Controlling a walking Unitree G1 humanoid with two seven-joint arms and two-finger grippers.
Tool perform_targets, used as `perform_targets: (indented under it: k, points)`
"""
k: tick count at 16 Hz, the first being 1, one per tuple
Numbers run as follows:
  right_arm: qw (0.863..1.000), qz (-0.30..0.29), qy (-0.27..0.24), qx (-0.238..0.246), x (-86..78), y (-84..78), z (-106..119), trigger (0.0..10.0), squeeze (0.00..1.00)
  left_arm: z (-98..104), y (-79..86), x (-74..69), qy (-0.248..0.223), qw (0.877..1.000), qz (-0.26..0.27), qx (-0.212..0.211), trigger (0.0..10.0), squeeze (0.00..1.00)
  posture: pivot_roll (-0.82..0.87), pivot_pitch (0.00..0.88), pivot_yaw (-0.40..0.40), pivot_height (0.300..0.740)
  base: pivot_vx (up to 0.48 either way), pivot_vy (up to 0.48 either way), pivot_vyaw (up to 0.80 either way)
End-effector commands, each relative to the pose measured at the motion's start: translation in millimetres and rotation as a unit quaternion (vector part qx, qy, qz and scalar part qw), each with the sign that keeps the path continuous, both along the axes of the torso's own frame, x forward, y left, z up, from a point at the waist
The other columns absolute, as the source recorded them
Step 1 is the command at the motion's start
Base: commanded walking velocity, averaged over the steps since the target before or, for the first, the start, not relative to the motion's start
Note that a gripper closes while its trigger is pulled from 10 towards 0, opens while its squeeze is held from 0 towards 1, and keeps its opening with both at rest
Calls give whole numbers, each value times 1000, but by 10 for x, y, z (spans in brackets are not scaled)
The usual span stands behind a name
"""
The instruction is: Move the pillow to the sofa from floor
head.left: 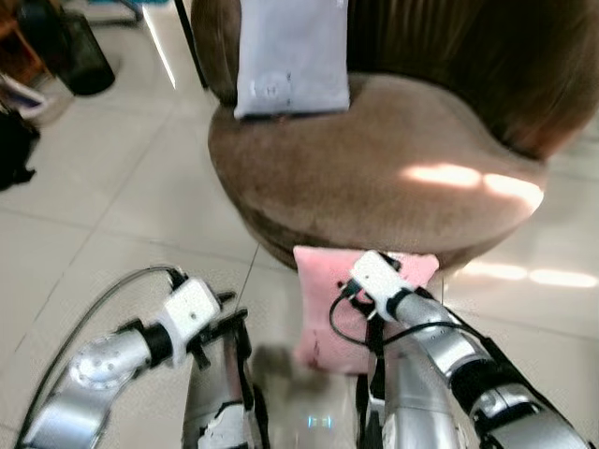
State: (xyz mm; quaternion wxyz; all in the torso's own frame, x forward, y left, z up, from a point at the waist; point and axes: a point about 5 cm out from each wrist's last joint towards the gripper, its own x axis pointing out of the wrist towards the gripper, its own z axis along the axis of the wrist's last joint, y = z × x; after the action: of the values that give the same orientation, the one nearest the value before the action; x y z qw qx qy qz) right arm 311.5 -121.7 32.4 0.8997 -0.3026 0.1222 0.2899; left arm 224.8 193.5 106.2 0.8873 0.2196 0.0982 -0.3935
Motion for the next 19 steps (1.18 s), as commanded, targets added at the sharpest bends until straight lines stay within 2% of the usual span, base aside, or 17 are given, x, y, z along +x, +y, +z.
perform_targets:
  k: [1, 4, 6, 10, 12, 16, 18, 19]
  points:
    - [1000, 16, -2, -16, -5, 33, -26, 10000, 1000, 159, 83, -24, -11, 1000, 0, -3, 10000, 0, 224, 341, 96, 542, 0, 0, 0]
    - [999, 9, -6, -34, 70, 36, 3, 10000, 1000, 392, 141, 41, -37, 999, -1, -5, 10000, 0, 267, 349, 111, 542, 0, 0, 0]
    - [998, -12, -24, -62, 155, 17, 56, 10000, 1000, 507, 171, -19, -41, 999, -11, 1, 10000, 0, 296, 346, 120, 542, 0, 0, 0]
    - [989, -89, -52, -103, 331, -88, 193, 10000, 1000, 572, 181, -143, -8, 999, -42, 14, 10000, 0, 355, 374, 148, 542, 0, 0, 0]
    - [987, -109, -27, -113, 325, -117, 149, 10000, 0, 574, 173, -227, 11, 998, -55, 16, 10000, 0, 371, 364, 155, 542, 0, 0, 0]
    - [987, -107, 0, -120, 259, -87, 49, 10000, 0, 608, 194, -288, 25, 998, -61, 22, 10000, 0, 399, 357, 159, 542, 0, 0, 0]
    - [988, -92, 27, -122, 191, -65, -39, 10000, 0, 620, 224, -305, 33, 997, -60, 28, 10000, 0, 406, 362, 160, 542, 0, 0, 0]
    - [988, -58, 51, -131, 124, -30, -115, 10000, 0, 623, 242, -317, 35, 997, -60, 31, 10000, 0, 407, 363, 161, 542, 0, 0, 0]
